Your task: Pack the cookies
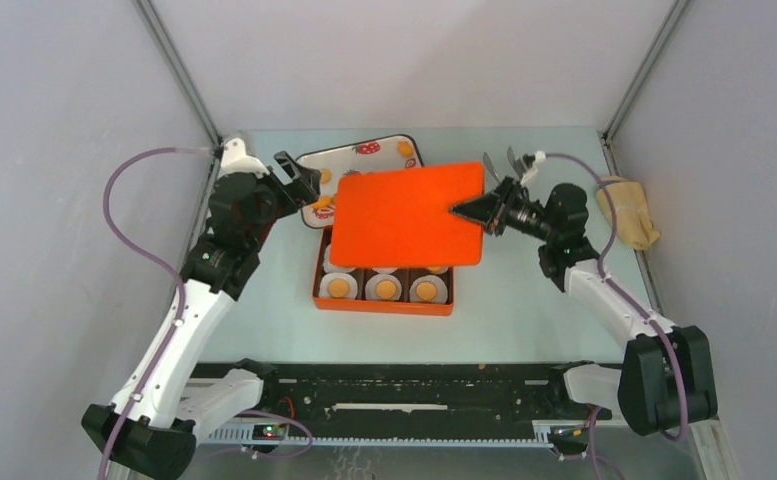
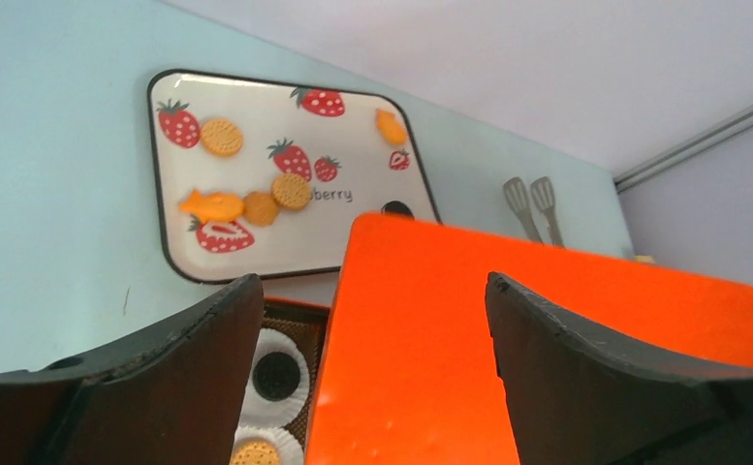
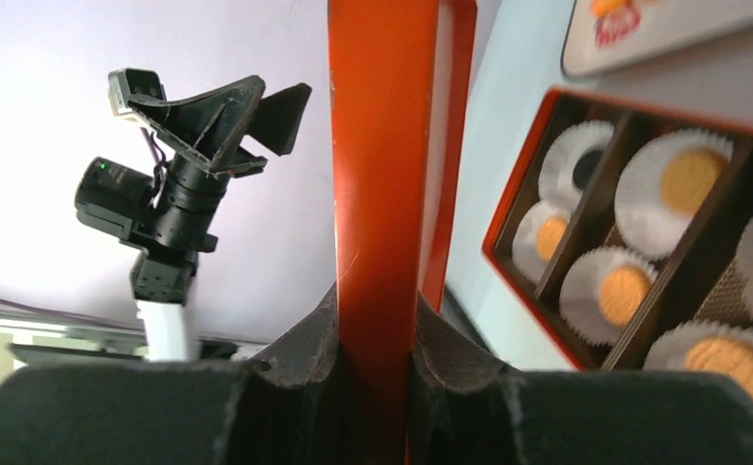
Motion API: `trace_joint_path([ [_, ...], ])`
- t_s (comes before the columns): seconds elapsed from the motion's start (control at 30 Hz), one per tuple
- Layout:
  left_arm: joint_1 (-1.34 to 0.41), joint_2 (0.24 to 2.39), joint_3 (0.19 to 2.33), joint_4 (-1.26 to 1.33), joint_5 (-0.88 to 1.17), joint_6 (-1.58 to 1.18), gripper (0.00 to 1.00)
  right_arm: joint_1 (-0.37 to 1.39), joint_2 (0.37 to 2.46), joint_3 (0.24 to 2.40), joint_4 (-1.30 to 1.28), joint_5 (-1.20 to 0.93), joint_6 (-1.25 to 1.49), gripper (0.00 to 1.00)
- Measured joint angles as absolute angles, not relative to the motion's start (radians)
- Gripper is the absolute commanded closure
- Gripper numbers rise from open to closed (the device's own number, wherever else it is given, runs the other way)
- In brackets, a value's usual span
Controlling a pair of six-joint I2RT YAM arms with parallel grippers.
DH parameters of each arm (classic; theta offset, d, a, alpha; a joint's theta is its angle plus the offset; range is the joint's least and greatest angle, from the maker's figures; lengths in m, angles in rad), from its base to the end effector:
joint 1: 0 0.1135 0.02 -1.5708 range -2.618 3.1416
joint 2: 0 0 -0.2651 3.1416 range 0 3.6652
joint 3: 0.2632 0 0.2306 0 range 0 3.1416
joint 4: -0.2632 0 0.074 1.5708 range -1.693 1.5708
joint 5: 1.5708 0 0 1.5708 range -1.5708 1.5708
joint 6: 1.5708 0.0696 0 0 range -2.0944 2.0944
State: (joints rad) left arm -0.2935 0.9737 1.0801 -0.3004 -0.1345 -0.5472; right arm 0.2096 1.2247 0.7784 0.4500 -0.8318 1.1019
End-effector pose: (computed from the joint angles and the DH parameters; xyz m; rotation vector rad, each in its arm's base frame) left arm 0.2193 -0.0565 0.3885 -0.3242 1.7595 -0.4899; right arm 0.2609 0.1081 0.3213 0.0531 1.8376 1.6169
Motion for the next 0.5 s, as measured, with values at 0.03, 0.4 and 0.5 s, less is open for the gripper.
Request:
trace_joint_path([
  [0.03,-0.323,0.963,1.061,-0.302,-0.177,-0.542,0.12,0.210,1.225,0.729,0.499,-0.842,1.147,1.00],
  [0.4,-0.497,0.934,0.915,-0.325,-0.483,-0.513,0.17,0.321,1.393,0.558,0.893,-0.849,1.386,1.00],
  [0.5,-0.499,0.907,0.846,-0.326,-0.535,-0.511,0.18,0.354,1.504,0.558,1.033,-0.822,1.434,1.00],
])
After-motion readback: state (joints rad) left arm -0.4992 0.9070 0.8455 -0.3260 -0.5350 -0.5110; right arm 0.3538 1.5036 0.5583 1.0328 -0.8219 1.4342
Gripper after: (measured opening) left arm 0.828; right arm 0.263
